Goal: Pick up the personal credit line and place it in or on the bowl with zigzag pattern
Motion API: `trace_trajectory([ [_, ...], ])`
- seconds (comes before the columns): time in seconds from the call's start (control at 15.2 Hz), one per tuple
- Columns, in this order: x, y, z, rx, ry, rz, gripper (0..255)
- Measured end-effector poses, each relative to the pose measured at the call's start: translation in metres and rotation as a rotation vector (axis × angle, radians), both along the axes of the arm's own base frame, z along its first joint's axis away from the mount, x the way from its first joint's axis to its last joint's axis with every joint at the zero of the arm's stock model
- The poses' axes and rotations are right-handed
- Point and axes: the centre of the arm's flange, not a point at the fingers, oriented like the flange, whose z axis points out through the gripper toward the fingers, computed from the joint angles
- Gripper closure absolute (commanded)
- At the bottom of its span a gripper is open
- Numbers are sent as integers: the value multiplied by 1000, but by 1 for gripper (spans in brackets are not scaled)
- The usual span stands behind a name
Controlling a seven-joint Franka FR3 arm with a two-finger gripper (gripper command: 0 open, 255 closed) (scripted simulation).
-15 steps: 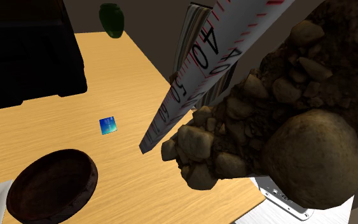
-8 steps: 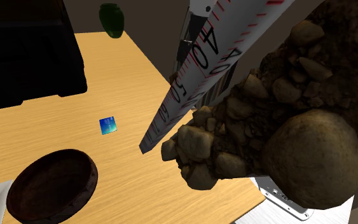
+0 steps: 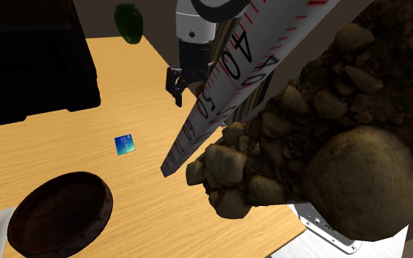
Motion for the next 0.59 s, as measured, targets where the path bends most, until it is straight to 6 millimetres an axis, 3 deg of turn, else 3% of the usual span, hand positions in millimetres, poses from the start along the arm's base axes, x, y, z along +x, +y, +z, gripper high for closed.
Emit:
trace_trajectory([
  [0.59, 52, 97, -58, -4, 50, -91, 0],
])
